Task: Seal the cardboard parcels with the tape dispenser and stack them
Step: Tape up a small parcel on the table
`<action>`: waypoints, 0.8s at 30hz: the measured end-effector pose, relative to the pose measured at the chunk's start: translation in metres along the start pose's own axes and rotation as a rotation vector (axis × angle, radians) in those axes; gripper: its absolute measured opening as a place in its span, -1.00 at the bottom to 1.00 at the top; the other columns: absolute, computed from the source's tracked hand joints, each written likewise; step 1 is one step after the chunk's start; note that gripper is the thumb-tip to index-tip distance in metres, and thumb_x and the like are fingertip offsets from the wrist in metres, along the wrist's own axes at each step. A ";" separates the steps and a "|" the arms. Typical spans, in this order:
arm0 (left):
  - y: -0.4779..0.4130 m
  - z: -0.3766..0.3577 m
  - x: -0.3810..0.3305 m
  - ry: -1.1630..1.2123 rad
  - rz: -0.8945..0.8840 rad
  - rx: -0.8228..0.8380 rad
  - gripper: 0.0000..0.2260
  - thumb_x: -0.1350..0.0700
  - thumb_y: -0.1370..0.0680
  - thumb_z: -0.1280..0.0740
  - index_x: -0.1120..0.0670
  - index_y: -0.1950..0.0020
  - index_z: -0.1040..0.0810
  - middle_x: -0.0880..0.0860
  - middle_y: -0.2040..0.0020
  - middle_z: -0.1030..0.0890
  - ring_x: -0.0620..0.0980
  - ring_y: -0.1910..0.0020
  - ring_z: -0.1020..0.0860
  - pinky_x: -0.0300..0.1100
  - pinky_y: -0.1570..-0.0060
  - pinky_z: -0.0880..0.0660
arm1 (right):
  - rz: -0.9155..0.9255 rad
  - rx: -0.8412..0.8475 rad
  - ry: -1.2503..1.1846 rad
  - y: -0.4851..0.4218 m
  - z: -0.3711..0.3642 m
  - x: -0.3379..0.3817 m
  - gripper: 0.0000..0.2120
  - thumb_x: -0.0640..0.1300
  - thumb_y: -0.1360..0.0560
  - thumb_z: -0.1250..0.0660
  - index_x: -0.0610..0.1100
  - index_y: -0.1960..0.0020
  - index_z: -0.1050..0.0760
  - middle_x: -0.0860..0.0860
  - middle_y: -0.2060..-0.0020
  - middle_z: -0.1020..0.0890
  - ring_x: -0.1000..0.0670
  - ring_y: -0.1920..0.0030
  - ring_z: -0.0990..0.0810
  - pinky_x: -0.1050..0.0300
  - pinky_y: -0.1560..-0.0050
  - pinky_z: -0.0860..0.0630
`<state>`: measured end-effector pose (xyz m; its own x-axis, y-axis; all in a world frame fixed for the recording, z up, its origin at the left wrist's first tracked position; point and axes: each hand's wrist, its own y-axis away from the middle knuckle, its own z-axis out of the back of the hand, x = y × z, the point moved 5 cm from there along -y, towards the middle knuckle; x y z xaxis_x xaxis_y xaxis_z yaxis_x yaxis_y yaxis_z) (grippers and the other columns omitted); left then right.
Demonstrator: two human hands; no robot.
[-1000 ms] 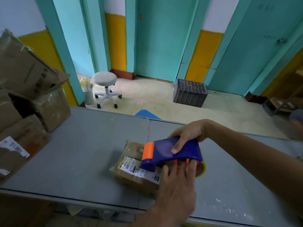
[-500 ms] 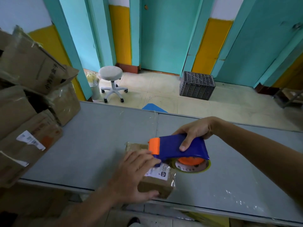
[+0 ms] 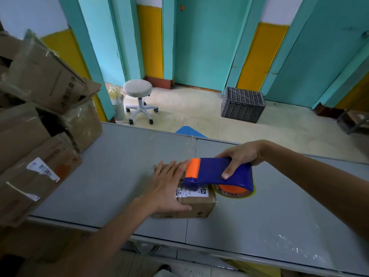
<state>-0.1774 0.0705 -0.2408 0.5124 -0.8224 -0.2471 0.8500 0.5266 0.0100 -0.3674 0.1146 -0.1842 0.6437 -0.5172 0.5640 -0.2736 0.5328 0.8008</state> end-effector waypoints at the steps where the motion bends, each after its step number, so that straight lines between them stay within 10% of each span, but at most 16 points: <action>1: 0.000 -0.001 0.001 -0.016 -0.013 -0.015 0.08 -0.39 -0.28 -0.37 -0.13 -0.38 0.42 -0.01 -0.52 -0.01 0.01 -0.51 0.03 -0.05 -0.41 0.32 | -0.008 0.007 -0.006 -0.001 -0.001 -0.003 -0.02 0.26 0.16 -0.63 0.02 -0.20 -0.43 0.02 -0.05 -0.62 -0.01 0.00 -0.62 0.16 0.16 -0.59; 14: -0.004 -0.001 0.015 -0.081 -0.090 0.056 0.08 -0.42 -0.28 -0.34 0.01 -0.51 0.24 0.02 -0.54 0.05 -0.01 -0.52 0.11 -0.21 -0.25 0.50 | 0.062 0.074 0.003 -0.001 -0.005 -0.010 -0.10 0.26 -0.01 -0.59 0.03 -0.27 -0.39 0.02 -0.08 -0.61 -0.02 -0.04 -0.62 0.13 0.09 -0.58; 24: -0.009 -0.003 0.015 -0.106 -0.120 0.055 0.05 -0.49 -0.21 -0.25 0.04 -0.52 0.01 -0.02 -0.50 -0.11 -0.02 -0.48 -0.06 -0.11 -0.43 0.23 | 0.086 0.096 -0.019 0.023 0.001 -0.050 -0.07 0.23 -0.08 -0.58 -0.06 -0.34 -0.35 -0.04 -0.12 -0.59 -0.07 -0.08 -0.60 0.09 0.03 -0.59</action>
<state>-0.1781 0.0540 -0.2477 0.4143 -0.8984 -0.1461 0.9098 0.4129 0.0407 -0.4069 0.1521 -0.1937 0.6011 -0.4855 0.6348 -0.3952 0.5098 0.7641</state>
